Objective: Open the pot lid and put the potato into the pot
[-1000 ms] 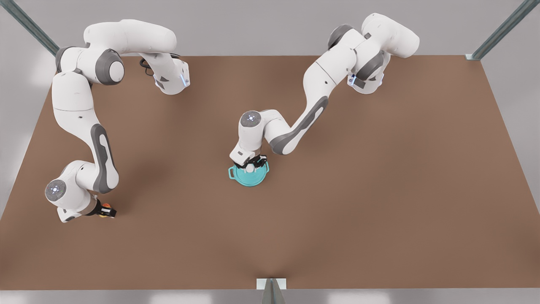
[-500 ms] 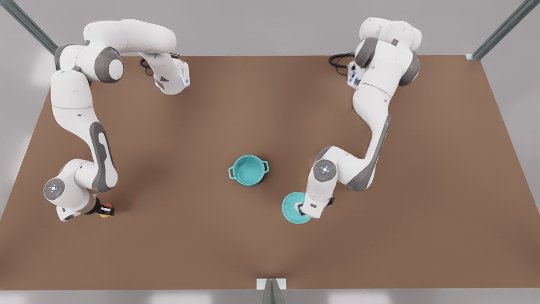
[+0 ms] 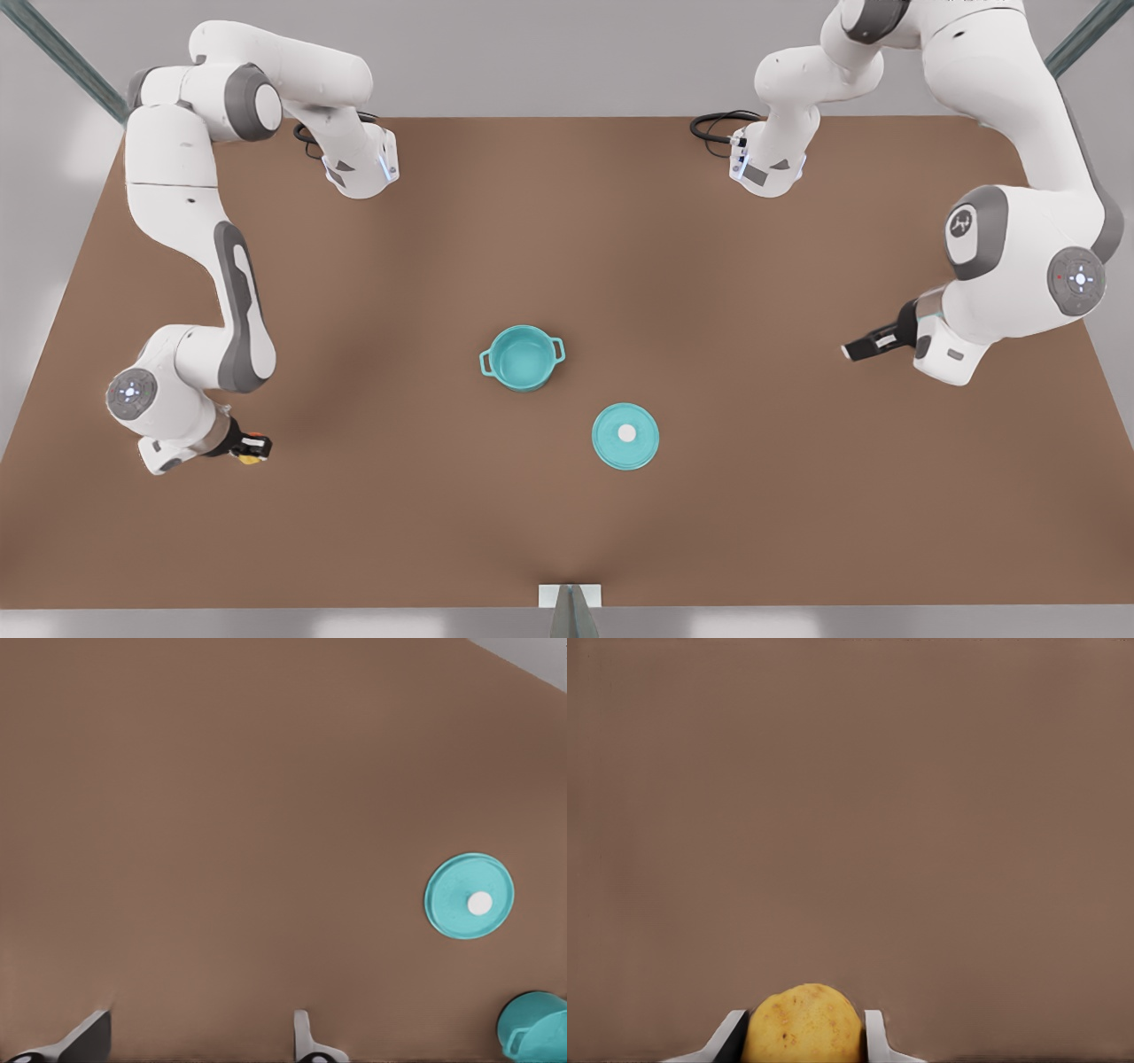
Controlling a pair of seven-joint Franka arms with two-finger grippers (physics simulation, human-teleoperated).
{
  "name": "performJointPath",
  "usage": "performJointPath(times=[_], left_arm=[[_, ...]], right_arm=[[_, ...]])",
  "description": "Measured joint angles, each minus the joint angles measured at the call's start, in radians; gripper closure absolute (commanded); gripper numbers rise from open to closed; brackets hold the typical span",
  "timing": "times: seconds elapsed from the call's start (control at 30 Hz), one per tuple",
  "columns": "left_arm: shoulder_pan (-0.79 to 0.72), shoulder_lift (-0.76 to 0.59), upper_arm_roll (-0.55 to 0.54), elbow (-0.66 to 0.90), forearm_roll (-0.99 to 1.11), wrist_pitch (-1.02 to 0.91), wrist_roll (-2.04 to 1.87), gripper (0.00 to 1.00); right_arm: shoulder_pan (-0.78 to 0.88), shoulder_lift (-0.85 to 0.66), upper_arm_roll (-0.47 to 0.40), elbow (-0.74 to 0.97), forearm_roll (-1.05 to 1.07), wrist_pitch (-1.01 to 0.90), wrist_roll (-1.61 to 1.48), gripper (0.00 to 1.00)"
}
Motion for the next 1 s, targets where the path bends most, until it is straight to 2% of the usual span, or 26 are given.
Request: performJointPath(times=[0.3,0.5,0.6,0.77,1.0], left_arm=[[-0.001,0.011,-0.001,0.000,-0.027,-0.038,0.157,0.00],[-0.005,0.013,-0.002,0.001,-0.026,-0.039,0.225,0.00],[-0.006,0.013,-0.003,0.000,-0.025,-0.036,0.250,0.00],[-0.006,0.012,-0.003,-0.003,-0.025,-0.035,0.284,0.00],[-0.005,0.011,-0.002,0.002,-0.026,-0.033,0.319,0.00]], right_arm=[[0.288,-0.029,0.002,0.136,0.049,-0.193,0.238,0.46],[0.464,-0.029,0.003,0.151,0.071,-0.264,0.438,0.45],[0.532,-0.032,0.004,0.120,0.084,-0.276,0.533,0.45],[0.622,-0.108,0.008,-0.073,0.093,-0.219,0.673,0.45],[0.670,-0.037,0.008,-0.068,0.108,-0.124,0.832,0.45]])
